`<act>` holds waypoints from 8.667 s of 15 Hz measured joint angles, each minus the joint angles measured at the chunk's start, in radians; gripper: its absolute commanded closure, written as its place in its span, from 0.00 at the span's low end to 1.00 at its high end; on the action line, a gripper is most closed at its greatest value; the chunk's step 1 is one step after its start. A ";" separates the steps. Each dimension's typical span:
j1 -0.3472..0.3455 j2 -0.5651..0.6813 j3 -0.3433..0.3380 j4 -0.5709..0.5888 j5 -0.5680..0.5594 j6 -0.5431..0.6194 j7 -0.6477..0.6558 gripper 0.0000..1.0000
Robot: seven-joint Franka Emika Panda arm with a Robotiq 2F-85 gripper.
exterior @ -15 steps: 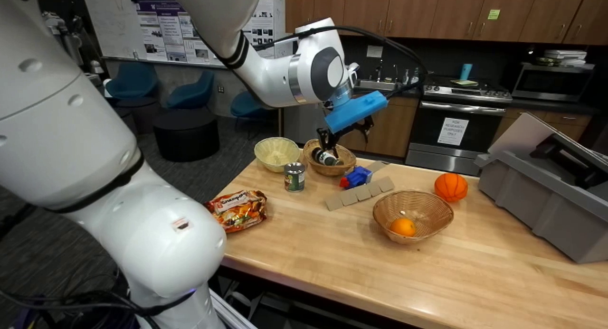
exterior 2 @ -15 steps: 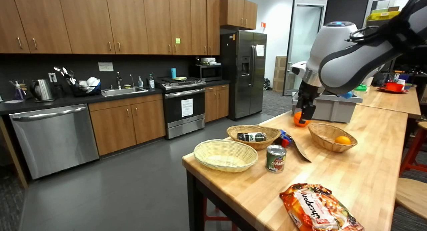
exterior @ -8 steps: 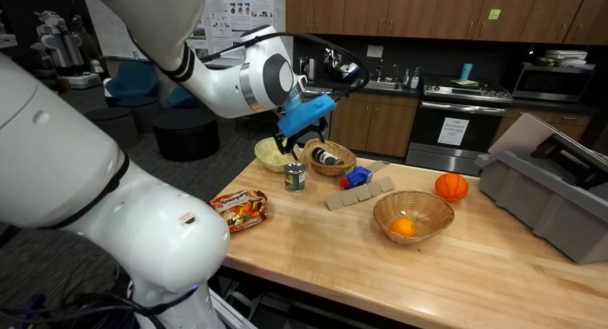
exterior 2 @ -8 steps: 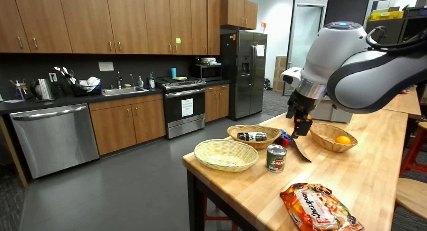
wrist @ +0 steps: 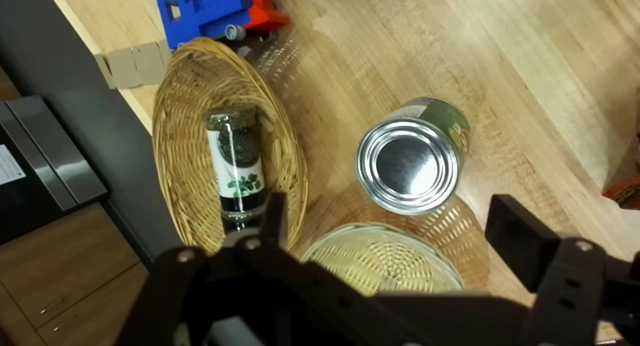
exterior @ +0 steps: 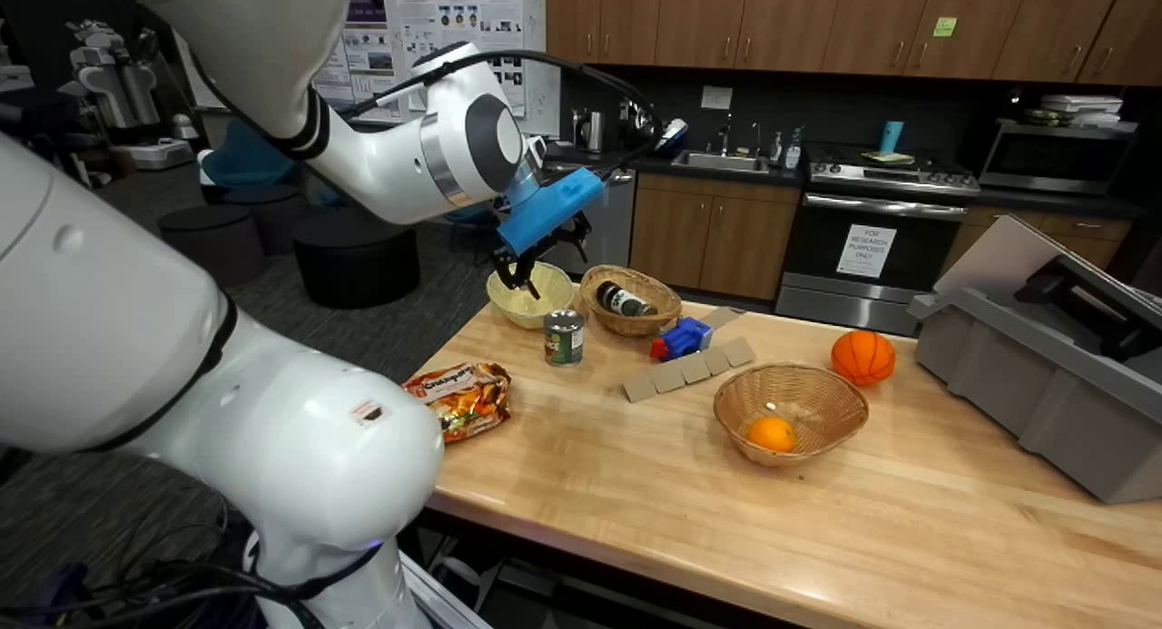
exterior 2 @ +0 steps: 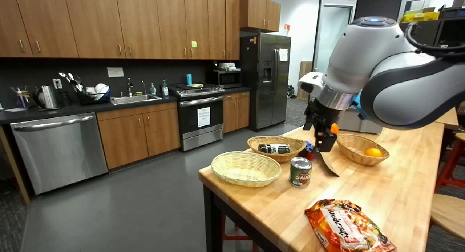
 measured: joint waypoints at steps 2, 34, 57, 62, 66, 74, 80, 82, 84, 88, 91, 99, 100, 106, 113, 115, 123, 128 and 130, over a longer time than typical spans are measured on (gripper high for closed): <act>0.016 0.003 0.009 0.000 0.000 -0.013 0.016 0.00; 0.001 0.206 -0.110 0.067 0.070 0.031 0.039 0.00; 0.100 0.289 -0.085 0.148 0.315 -0.155 -0.117 0.00; 0.094 0.316 -0.070 0.154 0.314 -0.147 -0.083 0.00; 0.068 0.316 -0.066 0.155 0.270 -0.136 -0.028 0.00; -0.060 0.278 -0.072 0.180 0.052 -0.127 0.097 0.00; -0.055 0.276 -0.073 0.180 0.058 -0.129 0.097 0.00; -0.053 0.276 -0.073 0.181 0.060 -0.128 0.100 0.00; -0.053 0.276 -0.073 0.184 0.059 -0.125 0.114 0.00; -0.052 0.277 -0.067 0.185 0.059 -0.107 0.153 0.00; -0.041 0.278 -0.055 0.185 0.059 -0.100 0.159 0.00; 0.020 0.273 -0.025 0.185 0.125 -0.103 0.198 0.00; 0.026 0.273 -0.020 0.185 0.132 -0.104 0.204 0.00; 0.027 0.276 0.011 0.176 0.116 -0.105 0.291 0.00; -0.002 0.286 0.022 0.156 0.056 -0.104 0.370 0.00; -0.002 0.294 0.022 0.154 0.056 -0.104 0.373 0.00; 0.004 0.340 0.032 0.155 0.058 -0.088 0.380 0.00; 0.002 0.372 0.033 0.170 0.057 -0.069 0.406 0.00; -0.001 0.375 0.033 0.174 0.057 -0.068 0.417 0.00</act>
